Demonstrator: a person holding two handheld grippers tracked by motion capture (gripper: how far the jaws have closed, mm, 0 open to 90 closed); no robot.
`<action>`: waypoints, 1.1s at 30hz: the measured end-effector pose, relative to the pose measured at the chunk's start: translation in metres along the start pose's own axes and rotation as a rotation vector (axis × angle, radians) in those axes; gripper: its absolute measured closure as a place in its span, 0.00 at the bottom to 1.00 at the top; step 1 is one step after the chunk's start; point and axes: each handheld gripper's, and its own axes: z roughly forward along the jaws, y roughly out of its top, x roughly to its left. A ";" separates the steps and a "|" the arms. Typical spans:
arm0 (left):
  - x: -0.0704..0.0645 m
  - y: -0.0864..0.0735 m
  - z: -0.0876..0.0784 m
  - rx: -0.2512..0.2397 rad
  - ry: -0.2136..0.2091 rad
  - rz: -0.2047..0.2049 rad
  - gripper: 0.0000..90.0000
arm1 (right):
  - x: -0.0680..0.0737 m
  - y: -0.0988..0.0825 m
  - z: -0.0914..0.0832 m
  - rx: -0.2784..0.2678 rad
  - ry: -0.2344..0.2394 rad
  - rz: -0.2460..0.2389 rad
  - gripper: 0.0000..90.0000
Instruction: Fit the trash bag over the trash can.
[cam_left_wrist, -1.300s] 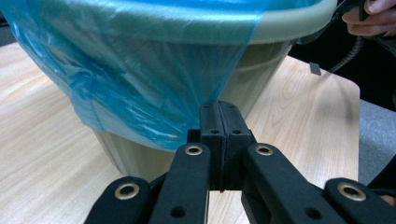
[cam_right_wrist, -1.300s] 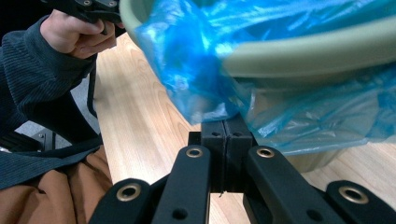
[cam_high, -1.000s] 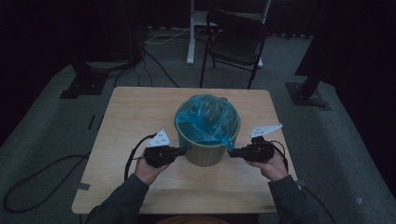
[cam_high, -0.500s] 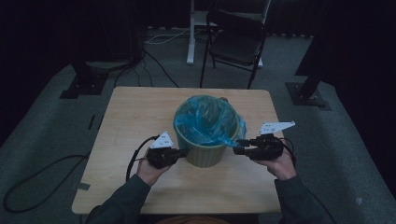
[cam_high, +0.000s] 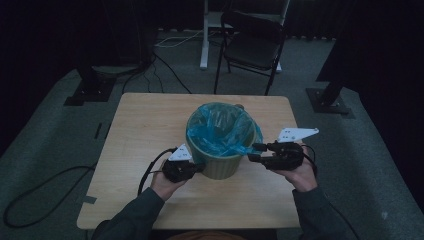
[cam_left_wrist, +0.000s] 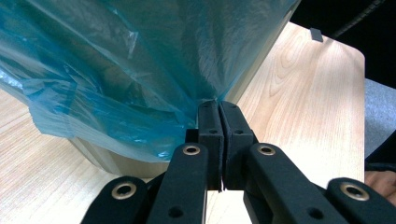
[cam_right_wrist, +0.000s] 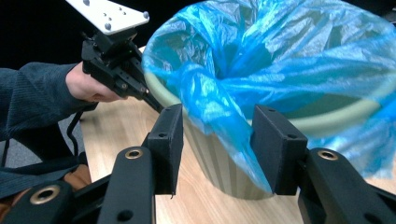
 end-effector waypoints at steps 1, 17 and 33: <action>0.000 0.000 0.000 0.000 0.000 -0.001 0.98 | 0.000 0.001 0.001 0.001 -0.003 -0.003 0.61; -0.013 0.009 -0.008 -0.072 -0.023 0.038 0.96 | -0.021 -0.032 0.035 0.158 0.005 0.131 1.00; -0.003 -0.002 0.000 -0.007 0.010 0.011 0.96 | -0.035 -0.040 0.031 0.152 -0.009 0.186 0.78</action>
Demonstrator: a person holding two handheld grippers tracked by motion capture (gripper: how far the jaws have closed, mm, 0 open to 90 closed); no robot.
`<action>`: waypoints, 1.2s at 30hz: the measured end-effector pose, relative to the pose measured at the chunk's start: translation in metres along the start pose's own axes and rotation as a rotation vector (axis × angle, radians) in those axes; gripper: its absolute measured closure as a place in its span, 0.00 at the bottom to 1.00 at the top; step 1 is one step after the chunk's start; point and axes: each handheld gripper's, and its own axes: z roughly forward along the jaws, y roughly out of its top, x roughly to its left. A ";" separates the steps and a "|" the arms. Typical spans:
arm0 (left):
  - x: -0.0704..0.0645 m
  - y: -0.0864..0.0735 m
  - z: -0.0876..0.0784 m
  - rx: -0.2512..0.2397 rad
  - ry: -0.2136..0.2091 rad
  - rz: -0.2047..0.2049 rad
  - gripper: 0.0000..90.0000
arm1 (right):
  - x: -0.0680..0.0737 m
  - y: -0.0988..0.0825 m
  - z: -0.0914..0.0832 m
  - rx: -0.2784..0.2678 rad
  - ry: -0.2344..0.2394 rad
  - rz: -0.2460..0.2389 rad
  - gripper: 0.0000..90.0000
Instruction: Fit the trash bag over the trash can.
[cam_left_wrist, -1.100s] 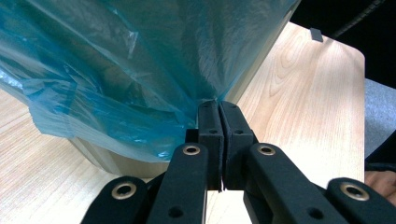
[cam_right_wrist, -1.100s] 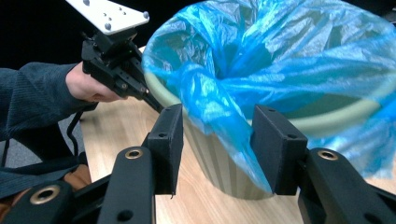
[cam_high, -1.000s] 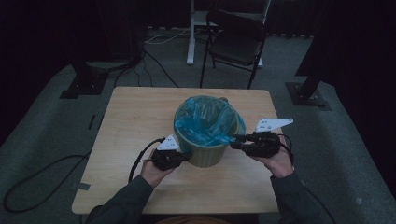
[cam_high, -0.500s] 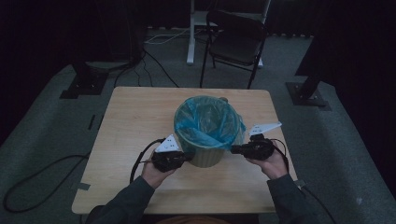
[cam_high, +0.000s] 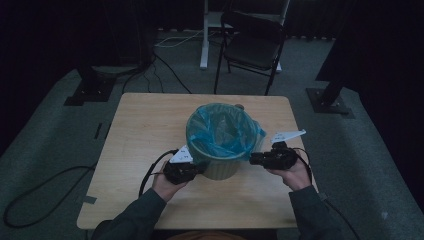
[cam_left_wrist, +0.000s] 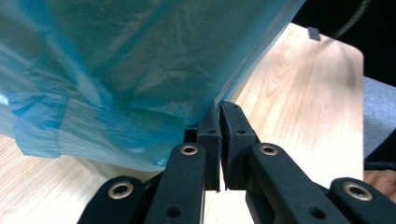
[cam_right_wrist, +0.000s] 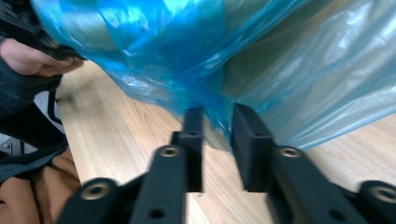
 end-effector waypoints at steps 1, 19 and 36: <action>0.000 0.000 -0.001 -0.005 0.000 -0.001 0.95 | -0.002 0.002 -0.009 -0.023 -0.007 0.001 0.73; 0.003 0.000 -0.046 -0.179 0.024 0.006 0.68 | -0.028 0.035 -0.038 -0.252 -0.027 0.134 0.66; 0.022 0.015 -0.042 -0.203 0.091 -0.058 0.61 | -0.026 0.044 -0.027 -0.201 0.032 0.117 0.92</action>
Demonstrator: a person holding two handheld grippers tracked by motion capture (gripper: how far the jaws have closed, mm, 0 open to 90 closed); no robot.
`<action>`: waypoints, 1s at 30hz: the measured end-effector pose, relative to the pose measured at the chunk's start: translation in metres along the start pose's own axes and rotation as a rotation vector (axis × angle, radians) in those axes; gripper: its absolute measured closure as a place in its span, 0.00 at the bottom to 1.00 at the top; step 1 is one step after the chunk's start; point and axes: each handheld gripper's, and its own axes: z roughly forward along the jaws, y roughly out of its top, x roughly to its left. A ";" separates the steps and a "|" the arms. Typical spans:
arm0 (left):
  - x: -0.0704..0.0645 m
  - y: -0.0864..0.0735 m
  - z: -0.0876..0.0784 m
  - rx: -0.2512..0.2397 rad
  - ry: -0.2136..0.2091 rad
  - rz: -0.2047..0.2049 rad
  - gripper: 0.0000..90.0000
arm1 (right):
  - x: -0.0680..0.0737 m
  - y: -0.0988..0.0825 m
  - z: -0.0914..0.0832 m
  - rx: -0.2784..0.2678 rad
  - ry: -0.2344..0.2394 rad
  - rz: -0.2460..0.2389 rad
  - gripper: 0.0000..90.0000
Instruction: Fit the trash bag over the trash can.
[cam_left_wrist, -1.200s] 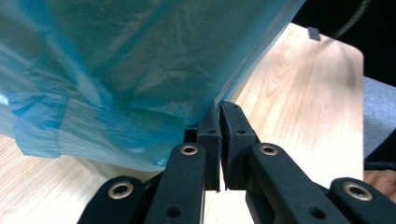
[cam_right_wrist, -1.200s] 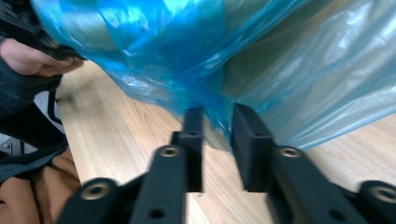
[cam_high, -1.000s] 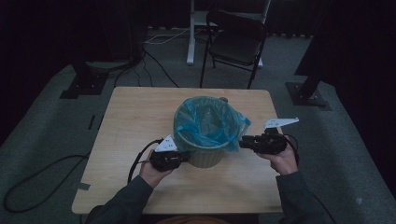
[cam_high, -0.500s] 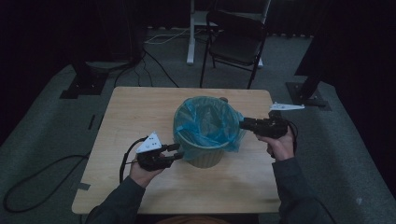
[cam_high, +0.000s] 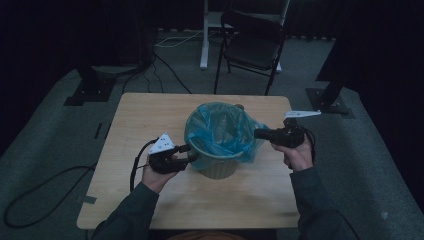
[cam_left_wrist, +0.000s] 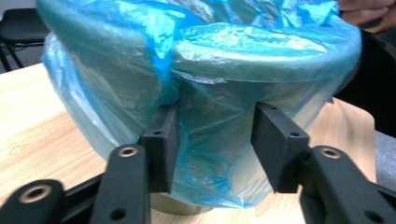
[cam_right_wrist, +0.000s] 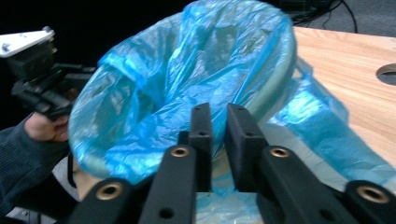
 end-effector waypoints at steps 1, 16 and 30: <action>0.001 0.000 0.000 0.001 0.001 -0.003 0.63 | 0.001 0.000 0.000 0.002 0.004 -0.003 0.95; 0.004 0.005 0.005 0.033 0.038 0.014 0.99 | -0.020 -0.014 0.016 0.071 -0.110 0.046 1.00; 0.015 0.001 -0.007 0.030 0.088 -0.006 1.00 | -0.014 -0.026 0.032 0.194 -0.098 0.001 1.00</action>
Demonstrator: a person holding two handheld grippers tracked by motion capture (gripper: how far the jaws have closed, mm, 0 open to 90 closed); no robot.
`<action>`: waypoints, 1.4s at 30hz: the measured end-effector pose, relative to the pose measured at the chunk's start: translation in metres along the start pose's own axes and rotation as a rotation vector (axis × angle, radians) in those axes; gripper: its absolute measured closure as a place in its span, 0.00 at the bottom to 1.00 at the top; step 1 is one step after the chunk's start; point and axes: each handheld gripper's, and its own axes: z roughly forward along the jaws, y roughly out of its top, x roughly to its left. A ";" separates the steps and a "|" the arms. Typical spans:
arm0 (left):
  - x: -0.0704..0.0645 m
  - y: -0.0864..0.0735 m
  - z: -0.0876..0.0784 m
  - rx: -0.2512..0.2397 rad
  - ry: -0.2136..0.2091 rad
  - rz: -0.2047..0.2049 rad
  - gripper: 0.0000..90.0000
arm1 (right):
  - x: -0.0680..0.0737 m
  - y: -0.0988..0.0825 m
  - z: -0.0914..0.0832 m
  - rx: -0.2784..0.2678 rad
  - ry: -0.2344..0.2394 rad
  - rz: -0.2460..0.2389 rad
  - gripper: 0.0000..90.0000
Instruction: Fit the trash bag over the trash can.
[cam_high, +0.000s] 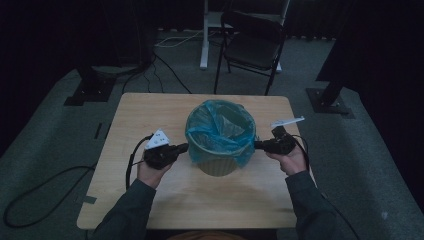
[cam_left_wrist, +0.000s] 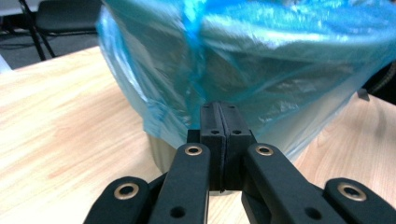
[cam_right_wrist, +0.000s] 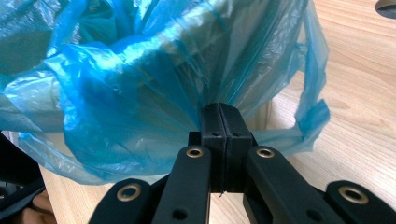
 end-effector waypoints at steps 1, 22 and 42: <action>0.001 0.001 -0.002 -0.006 0.003 -0.002 0.99 | -0.001 -0.001 0.000 0.005 -0.006 0.003 1.00; 0.012 0.061 -0.007 -0.049 -0.016 0.067 0.74 | -0.008 0.000 -0.022 -0.092 -0.030 0.017 0.74; 0.013 0.125 0.030 0.047 -0.113 0.202 0.76 | -0.007 -0.001 -0.018 -0.103 -0.001 0.003 0.73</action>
